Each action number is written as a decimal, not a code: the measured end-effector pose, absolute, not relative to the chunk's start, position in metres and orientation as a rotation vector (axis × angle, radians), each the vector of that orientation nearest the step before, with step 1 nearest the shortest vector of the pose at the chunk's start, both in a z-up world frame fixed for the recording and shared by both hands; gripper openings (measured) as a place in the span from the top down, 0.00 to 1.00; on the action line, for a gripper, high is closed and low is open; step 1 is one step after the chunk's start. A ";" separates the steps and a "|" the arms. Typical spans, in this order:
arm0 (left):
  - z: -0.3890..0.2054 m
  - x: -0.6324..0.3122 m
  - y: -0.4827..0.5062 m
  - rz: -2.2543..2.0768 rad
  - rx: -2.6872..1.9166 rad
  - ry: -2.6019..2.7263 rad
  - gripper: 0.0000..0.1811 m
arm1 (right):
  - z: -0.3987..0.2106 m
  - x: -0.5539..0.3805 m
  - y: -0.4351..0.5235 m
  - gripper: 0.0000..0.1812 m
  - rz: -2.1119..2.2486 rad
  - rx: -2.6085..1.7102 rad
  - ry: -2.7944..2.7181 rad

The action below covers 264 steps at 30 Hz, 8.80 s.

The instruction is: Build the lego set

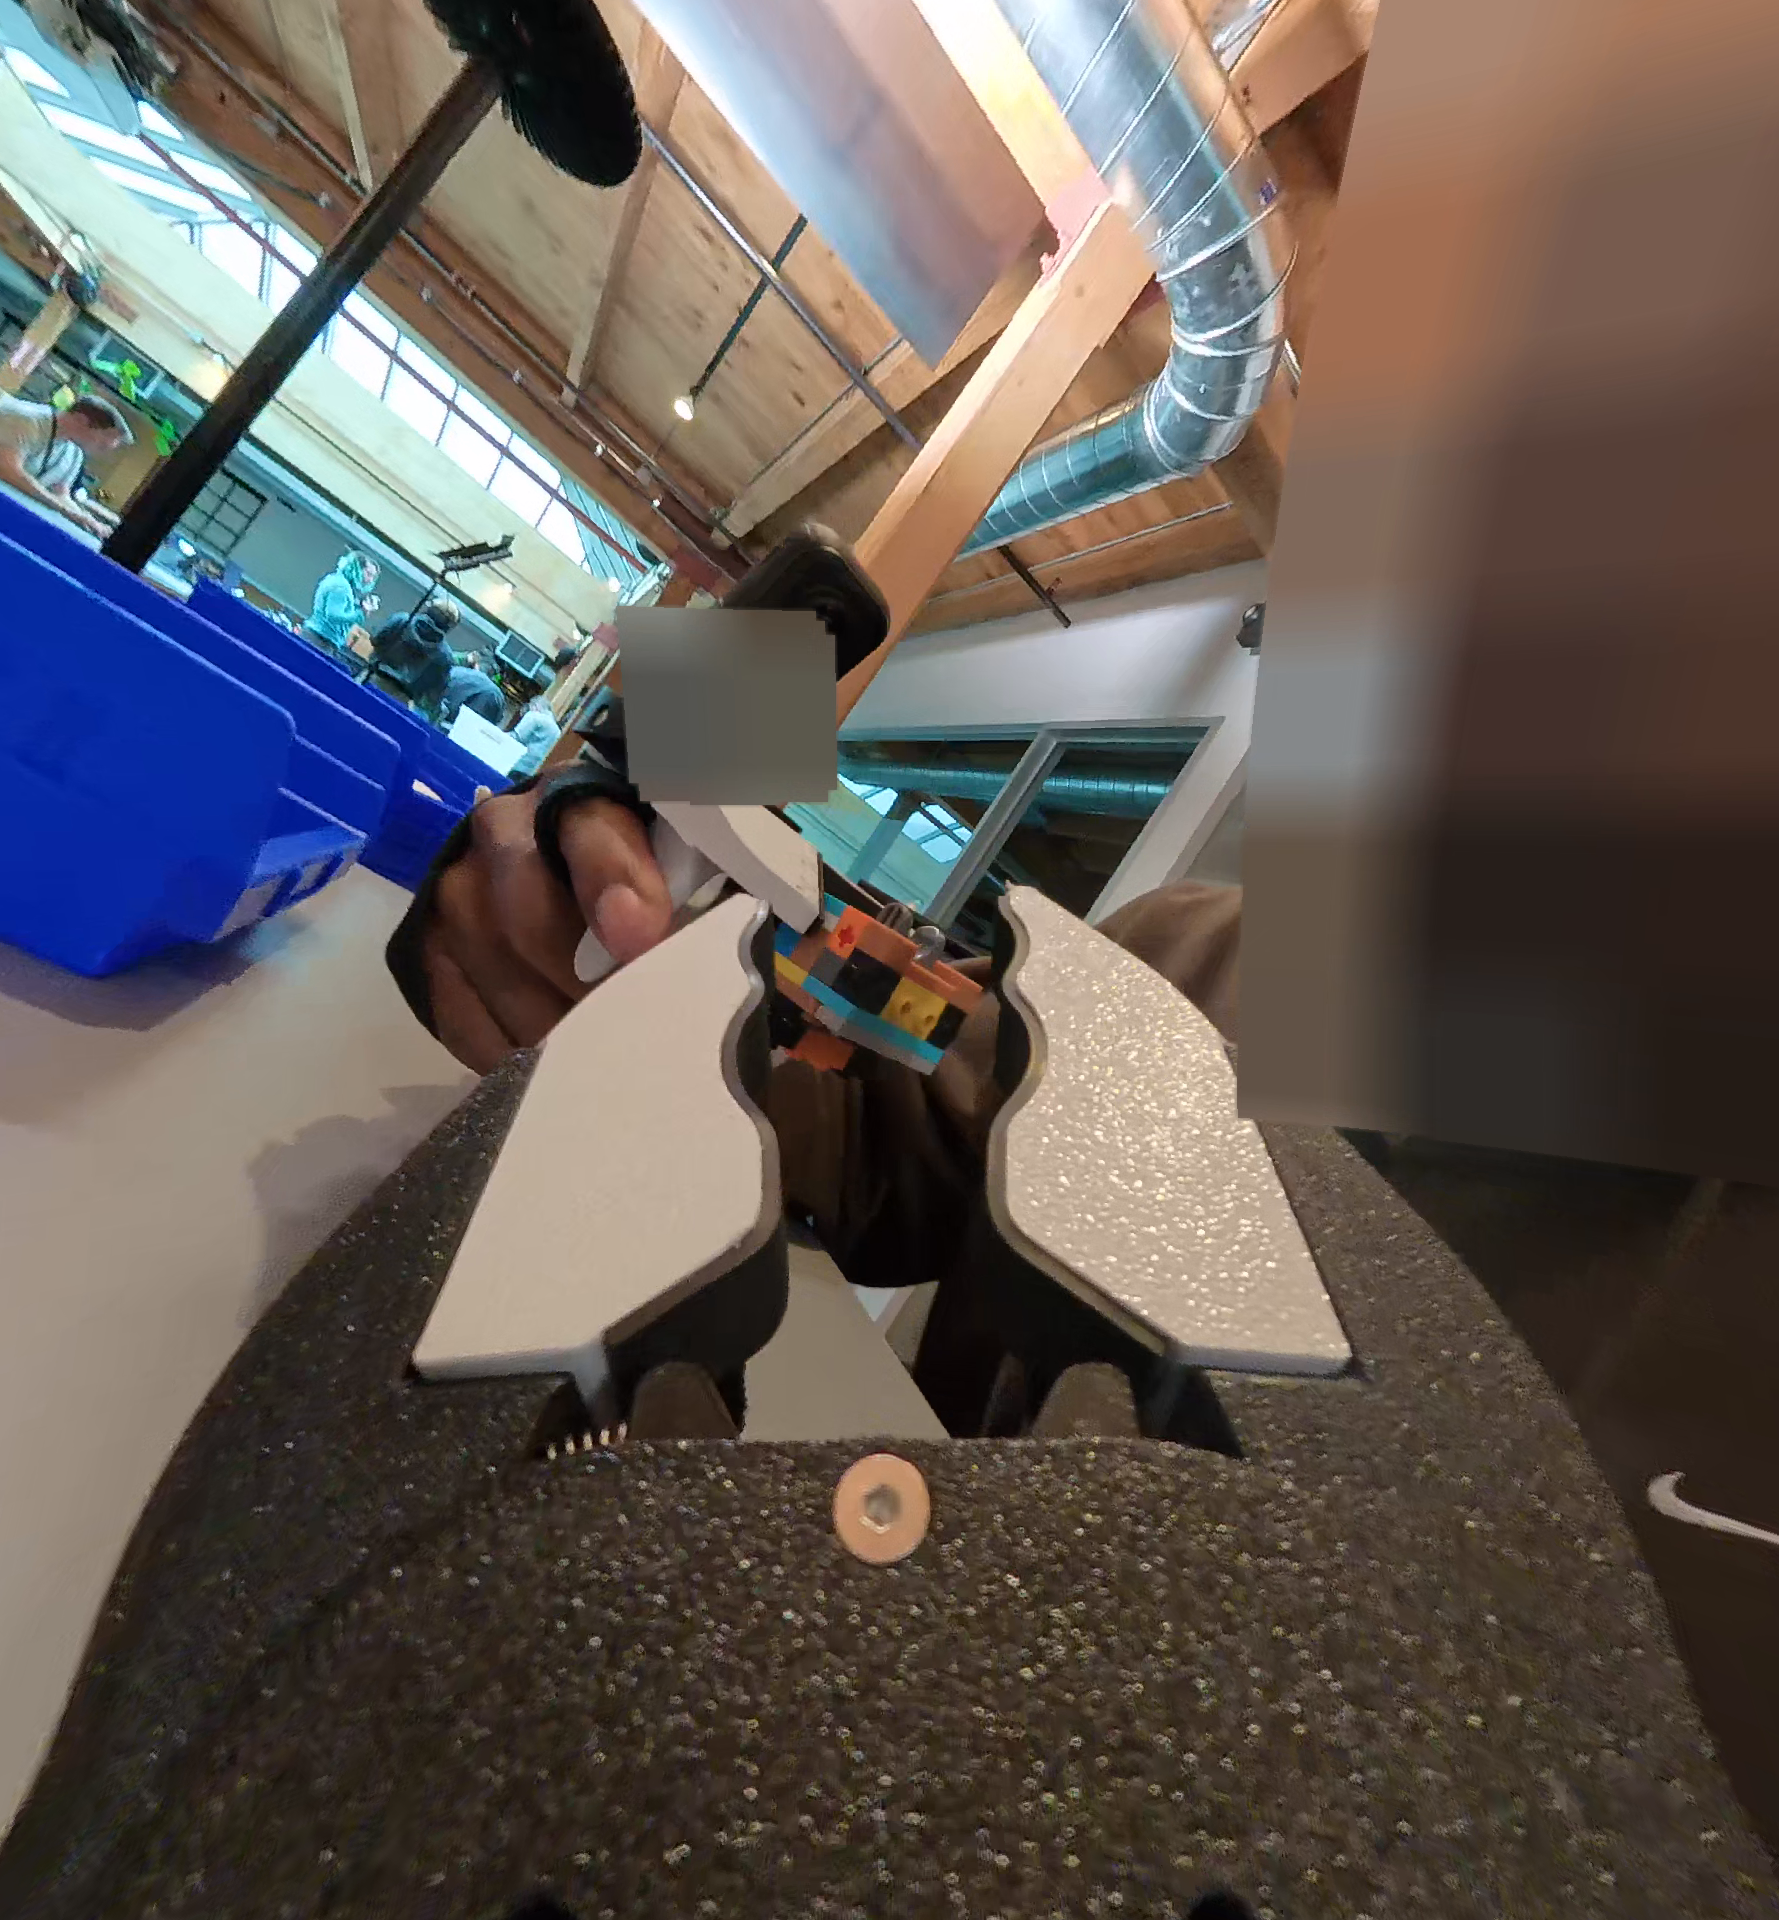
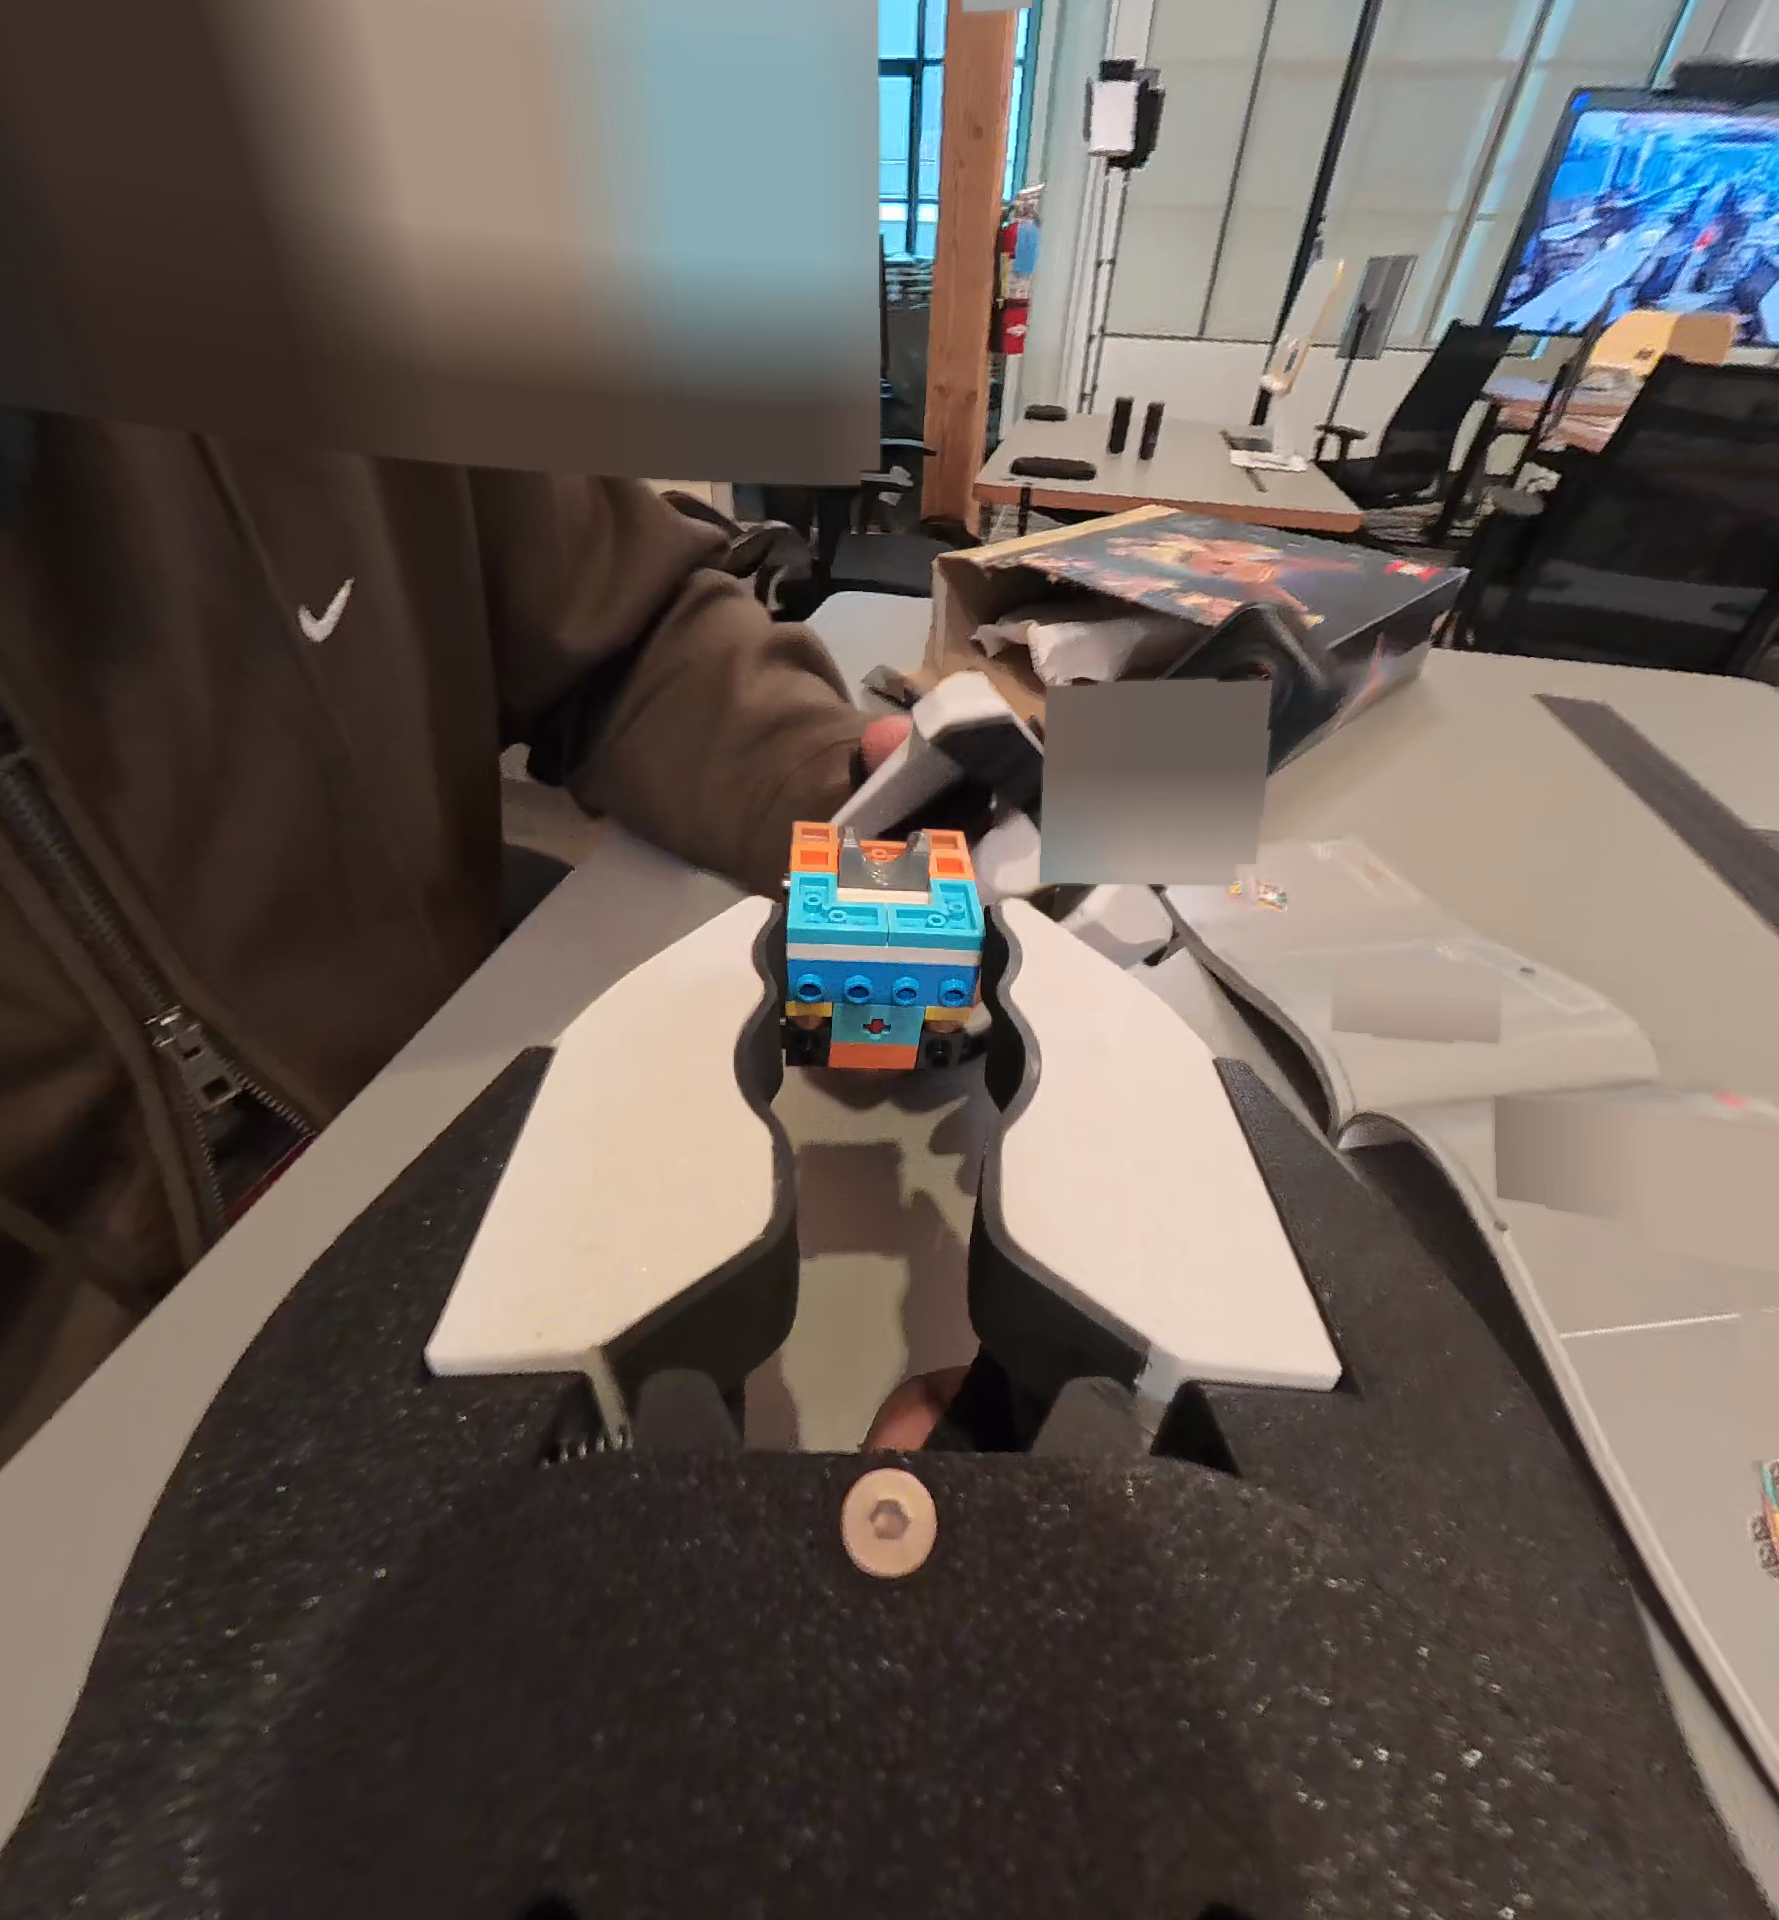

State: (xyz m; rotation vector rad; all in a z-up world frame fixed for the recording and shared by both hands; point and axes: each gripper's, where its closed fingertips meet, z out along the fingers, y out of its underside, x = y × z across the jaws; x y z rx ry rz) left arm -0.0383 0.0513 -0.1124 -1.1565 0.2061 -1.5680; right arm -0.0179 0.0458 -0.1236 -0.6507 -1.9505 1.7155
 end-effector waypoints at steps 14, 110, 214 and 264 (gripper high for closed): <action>-0.125 0.005 0.032 -1.646 -1.304 0.428 0.76 | -0.117 0.003 0.027 0.80 1.932 -0.494 -2.012; -0.101 0.010 0.008 -1.762 -1.062 0.498 0.78 | -0.096 -0.005 0.008 0.81 2.084 -0.420 -1.636; -0.091 -0.002 0.009 -1.541 -0.993 0.448 0.80 | -0.260 0.068 0.093 0.91 0.532 -1.909 -1.728; -0.051 -0.035 -0.018 -2.029 -0.455 0.237 0.80 | -0.039 -0.031 -0.019 0.92 0.009 0.442 -2.139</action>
